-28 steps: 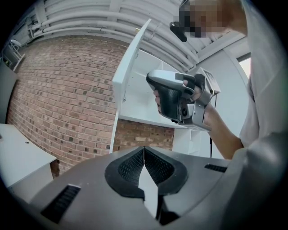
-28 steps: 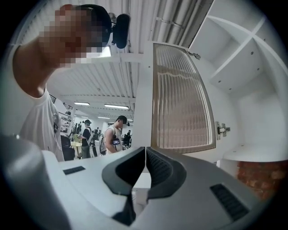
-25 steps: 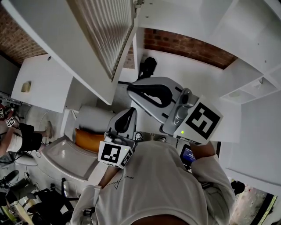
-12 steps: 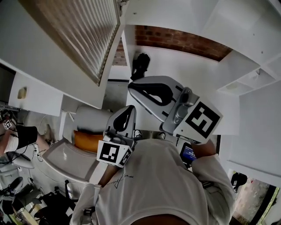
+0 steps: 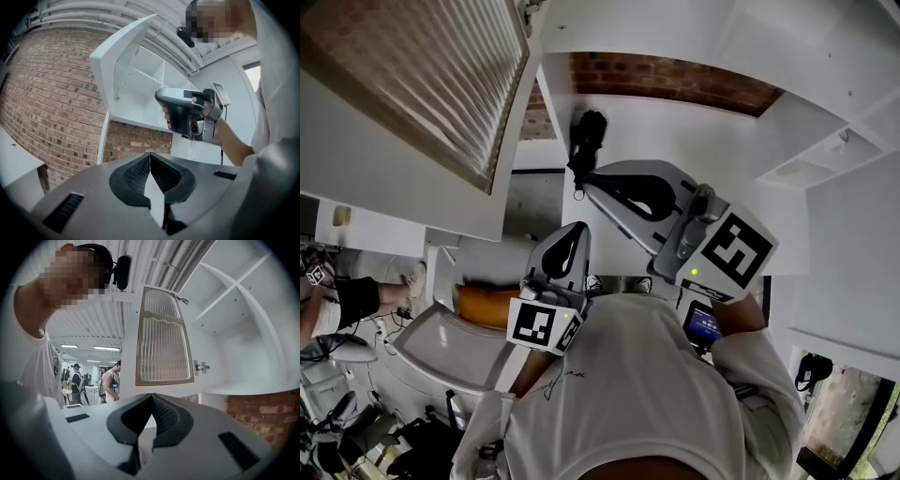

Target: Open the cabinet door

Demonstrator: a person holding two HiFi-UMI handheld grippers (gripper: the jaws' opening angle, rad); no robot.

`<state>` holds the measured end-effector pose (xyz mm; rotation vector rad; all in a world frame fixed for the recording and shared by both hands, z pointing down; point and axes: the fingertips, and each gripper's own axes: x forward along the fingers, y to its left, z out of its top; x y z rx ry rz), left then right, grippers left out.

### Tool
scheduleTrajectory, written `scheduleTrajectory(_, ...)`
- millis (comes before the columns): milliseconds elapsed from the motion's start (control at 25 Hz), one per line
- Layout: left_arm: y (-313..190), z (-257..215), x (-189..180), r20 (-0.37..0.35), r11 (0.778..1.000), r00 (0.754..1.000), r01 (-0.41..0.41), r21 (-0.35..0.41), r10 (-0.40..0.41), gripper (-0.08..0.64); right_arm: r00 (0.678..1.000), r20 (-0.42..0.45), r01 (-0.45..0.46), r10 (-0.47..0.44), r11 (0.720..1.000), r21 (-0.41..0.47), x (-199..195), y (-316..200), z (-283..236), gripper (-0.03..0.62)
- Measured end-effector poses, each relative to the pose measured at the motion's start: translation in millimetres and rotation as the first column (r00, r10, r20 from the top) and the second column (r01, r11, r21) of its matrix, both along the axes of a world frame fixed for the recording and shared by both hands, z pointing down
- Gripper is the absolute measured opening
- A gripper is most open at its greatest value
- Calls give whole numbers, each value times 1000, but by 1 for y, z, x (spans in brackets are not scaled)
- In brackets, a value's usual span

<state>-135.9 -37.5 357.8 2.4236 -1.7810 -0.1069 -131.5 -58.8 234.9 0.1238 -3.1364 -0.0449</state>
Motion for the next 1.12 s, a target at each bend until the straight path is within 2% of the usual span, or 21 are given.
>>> scheduleTrajectory(440, -8, 2, 19, 25, 999, 998, -50, -11, 50, 17, 998, -18, -60, 60, 997, -40, 30, -15, 15, 25)
scheduleTrajectory(720, -13, 2, 30, 12, 997, 997, -75, -19, 76, 17, 993, -36, -118, 116, 990, -74, 55, -24, 29, 25)
scheduleTrajectory(960, -20, -1, 30, 26, 996, 996, -86, -10, 87, 17, 976, -43, -218, 214, 968, -126, 79, -38, 42, 25)
scheduleTrajectory(1120, -24, -2, 33, 20, 995, 995, -96, -6, 96, 16, 955, -48, -295, 292, 948, -118, 99, -44, 49, 25)
